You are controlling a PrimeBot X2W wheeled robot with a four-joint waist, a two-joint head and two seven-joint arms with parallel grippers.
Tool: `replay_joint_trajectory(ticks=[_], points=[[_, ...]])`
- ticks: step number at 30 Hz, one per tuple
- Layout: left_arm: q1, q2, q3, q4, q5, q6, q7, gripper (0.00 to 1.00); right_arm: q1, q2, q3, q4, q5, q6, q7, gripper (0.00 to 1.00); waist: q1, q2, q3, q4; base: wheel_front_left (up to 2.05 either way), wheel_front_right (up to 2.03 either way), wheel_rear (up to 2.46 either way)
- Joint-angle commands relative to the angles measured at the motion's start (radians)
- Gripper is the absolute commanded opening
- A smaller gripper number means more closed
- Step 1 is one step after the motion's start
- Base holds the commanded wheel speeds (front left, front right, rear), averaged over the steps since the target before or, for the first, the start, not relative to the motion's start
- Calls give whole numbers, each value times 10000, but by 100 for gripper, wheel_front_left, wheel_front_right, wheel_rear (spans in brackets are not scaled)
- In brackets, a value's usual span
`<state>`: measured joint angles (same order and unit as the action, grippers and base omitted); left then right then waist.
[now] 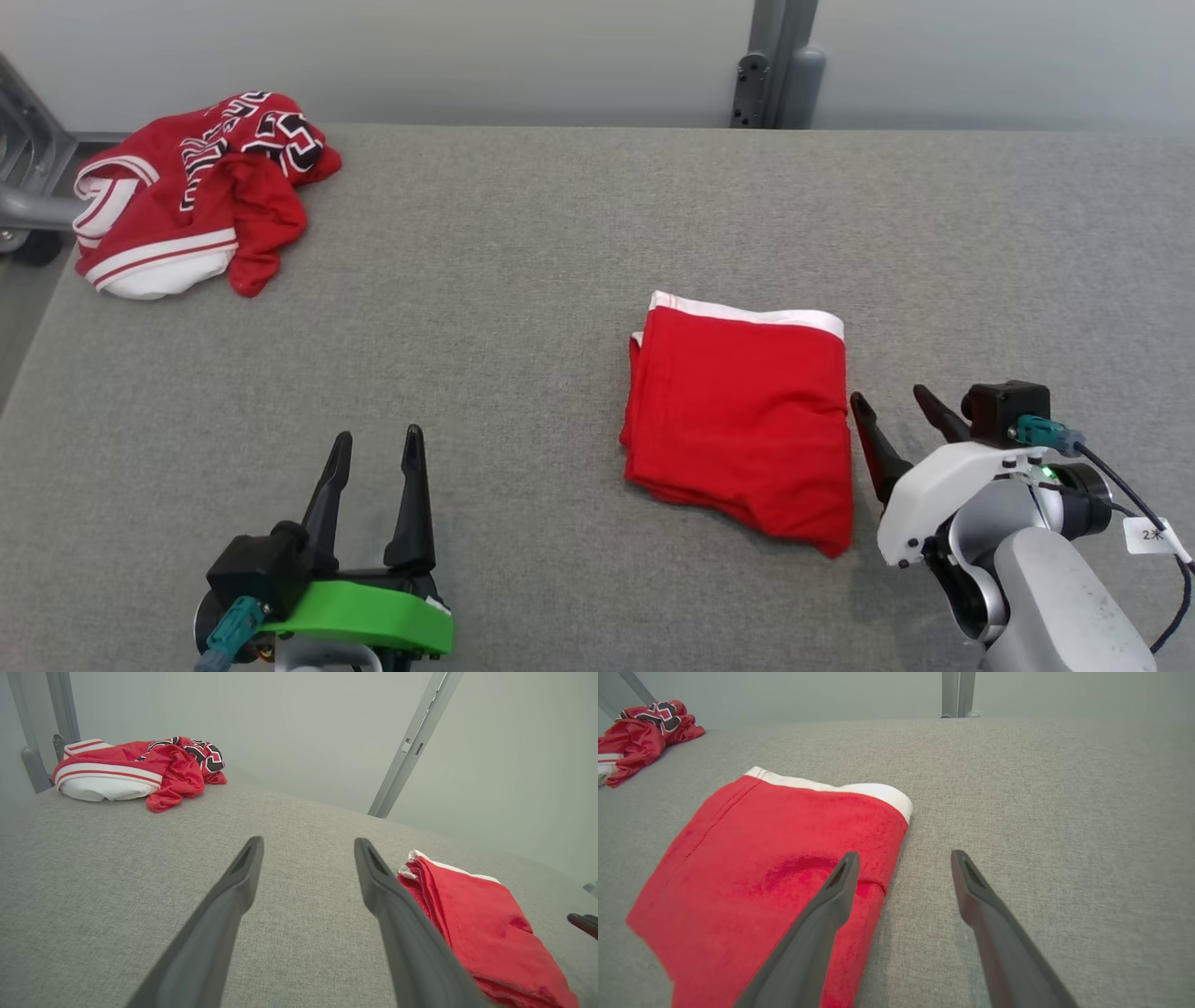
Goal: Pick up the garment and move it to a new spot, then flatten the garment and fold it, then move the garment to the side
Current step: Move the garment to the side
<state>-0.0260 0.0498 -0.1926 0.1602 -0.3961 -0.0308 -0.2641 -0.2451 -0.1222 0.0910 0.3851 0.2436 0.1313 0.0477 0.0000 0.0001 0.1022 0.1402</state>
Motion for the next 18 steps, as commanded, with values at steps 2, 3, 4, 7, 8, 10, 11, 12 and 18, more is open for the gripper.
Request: replay_joint_trajectory(ticks=[2,3,4,7,8,10,11,12,18], points=[[-197,15,12,14,-54,11,-2,100,-286,-85,137,400,340,-11,184,100,0,-1,502,694,0,0,0],[-200,13,15,17,-74,22,-2,100,-360,-147,196,590,437,-11,257,100,0,-1,543,783,0,0,0],[-210,15,18,23,-111,33,-2,100,-430,-184,257,775,538,-11,323,100,0,-1,572,858,0,0,0],[-244,15,0,14,-149,44,-2,100,-648,-267,409,1274,786,-11,493,100,0,-1,632,1026,0,0,0],[-254,15,4,5,-166,62,-2,100,-726,-288,433,1464,884,-11,563,100,0,-1,646,1063,0,0,0],[-258,15,15,-12,-191,57,-2,100,-857,-308,482,1710,982,-11,668,95,0,-1,665,1097,0,0,0],[-253,15,27,-26,-183,70,-2,100,-928,-295,529,1820,1075,-9,719,70,0,-1,676,1101,0,0,0],[-246,15,49,-44,-148,81,-2,100,-986,-275,570,1915,1187,-11,782,49,0,-1,689,1093,0,0,0],[-347,15,49,-91,-49,35,-2,100,-1534,-438,746,2323,1653,-16,751,0,0,-1,881,816,0,0,0]])
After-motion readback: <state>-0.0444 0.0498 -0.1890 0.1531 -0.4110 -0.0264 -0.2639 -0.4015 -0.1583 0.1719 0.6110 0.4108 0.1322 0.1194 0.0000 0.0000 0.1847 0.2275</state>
